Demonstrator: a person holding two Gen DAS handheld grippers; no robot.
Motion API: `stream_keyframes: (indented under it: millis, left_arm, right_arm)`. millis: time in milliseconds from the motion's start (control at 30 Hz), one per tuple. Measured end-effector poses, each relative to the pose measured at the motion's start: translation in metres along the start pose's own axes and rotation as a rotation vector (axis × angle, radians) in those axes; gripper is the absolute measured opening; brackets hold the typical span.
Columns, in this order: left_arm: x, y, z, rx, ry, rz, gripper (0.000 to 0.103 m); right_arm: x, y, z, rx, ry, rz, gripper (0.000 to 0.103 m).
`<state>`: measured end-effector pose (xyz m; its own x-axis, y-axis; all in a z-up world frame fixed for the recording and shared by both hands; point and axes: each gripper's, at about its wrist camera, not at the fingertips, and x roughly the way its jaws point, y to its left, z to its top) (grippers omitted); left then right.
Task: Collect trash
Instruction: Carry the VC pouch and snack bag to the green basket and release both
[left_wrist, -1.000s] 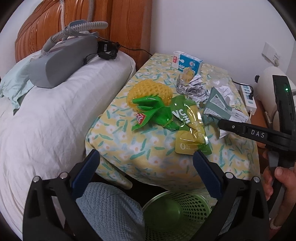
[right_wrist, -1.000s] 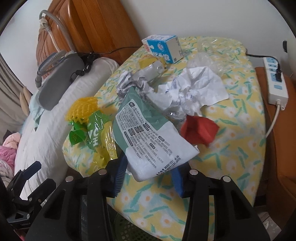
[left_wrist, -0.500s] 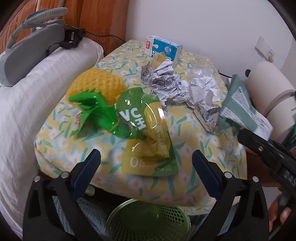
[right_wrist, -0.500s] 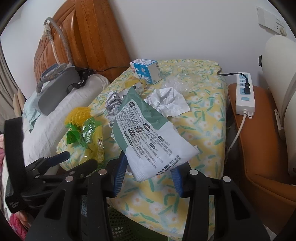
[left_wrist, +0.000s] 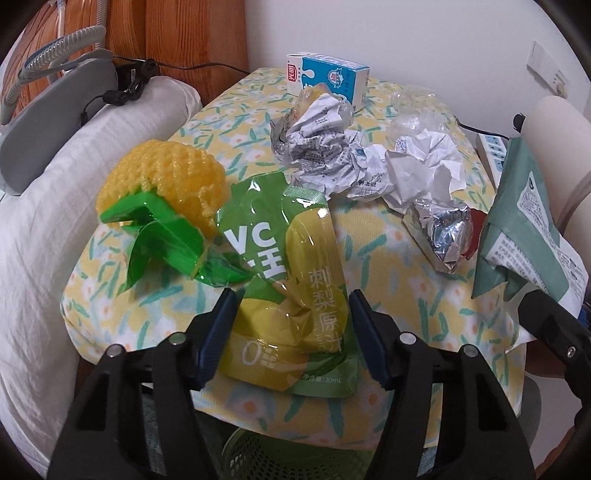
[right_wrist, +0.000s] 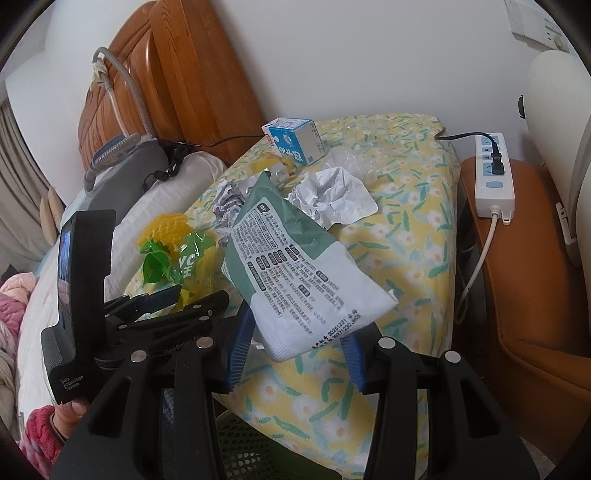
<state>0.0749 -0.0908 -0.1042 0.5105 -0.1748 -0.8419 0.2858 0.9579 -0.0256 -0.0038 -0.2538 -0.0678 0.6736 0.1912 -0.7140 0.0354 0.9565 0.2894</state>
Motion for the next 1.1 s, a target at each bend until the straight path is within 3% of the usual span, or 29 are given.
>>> stream_keyframes:
  millis: [400, 667, 900, 1100]
  left_arm:
    - [-0.025, -0.001, -0.019, 0.032, -0.032, -0.046, 0.060]
    - [-0.064, 0.016, -0.060, 0.062, -0.005, -0.107, 0.060]
    - [-0.079, 0.017, -0.126, 0.192, 0.119, -0.205, 0.060]
    - [-0.048, 0.016, -0.165, 0.223, 0.250, -0.261, 0.060]
  right_arm:
    - [-0.003, 0.001, -0.008, -0.010, 0.005, 0.006, 0.044]
    - [-0.012, 0.002, -0.019, -0.026, 0.028, 0.002, 0.044]
    - [-0.025, 0.010, -0.045, -0.043, 0.080, 0.024, 0.044]
    - [-0.029, 0.022, -0.064, -0.061, 0.118, 0.034, 0.044]
